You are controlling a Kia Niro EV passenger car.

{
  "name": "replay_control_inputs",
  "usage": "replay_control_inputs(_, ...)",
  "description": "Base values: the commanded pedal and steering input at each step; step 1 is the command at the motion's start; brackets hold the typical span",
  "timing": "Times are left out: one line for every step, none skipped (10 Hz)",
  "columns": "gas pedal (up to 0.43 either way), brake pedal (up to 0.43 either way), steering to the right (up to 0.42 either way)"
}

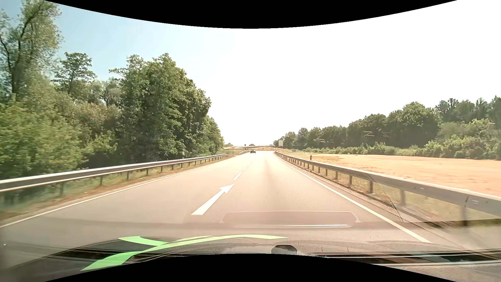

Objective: Follow the waypoints while adhering to traffic rules and regulations

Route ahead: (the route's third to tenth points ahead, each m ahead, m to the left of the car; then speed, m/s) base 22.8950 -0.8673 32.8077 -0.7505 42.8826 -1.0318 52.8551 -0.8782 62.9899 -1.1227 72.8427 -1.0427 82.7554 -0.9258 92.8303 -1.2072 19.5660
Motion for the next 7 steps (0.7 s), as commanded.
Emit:
replay_control_inputs(0.079,0.0,-0.001)
replay_control_inputs(0.079,0.0,-0.003)
replay_control_inputs(0.079,0.0,-0.003)
replay_control_inputs(0.079,0.0,-0.003)
replay_control_inputs(0.079,0.0,-0.003)
replay_control_inputs(0.079,0.0,-0.002)
replay_control_inputs(0.079,0.0,-0.002)
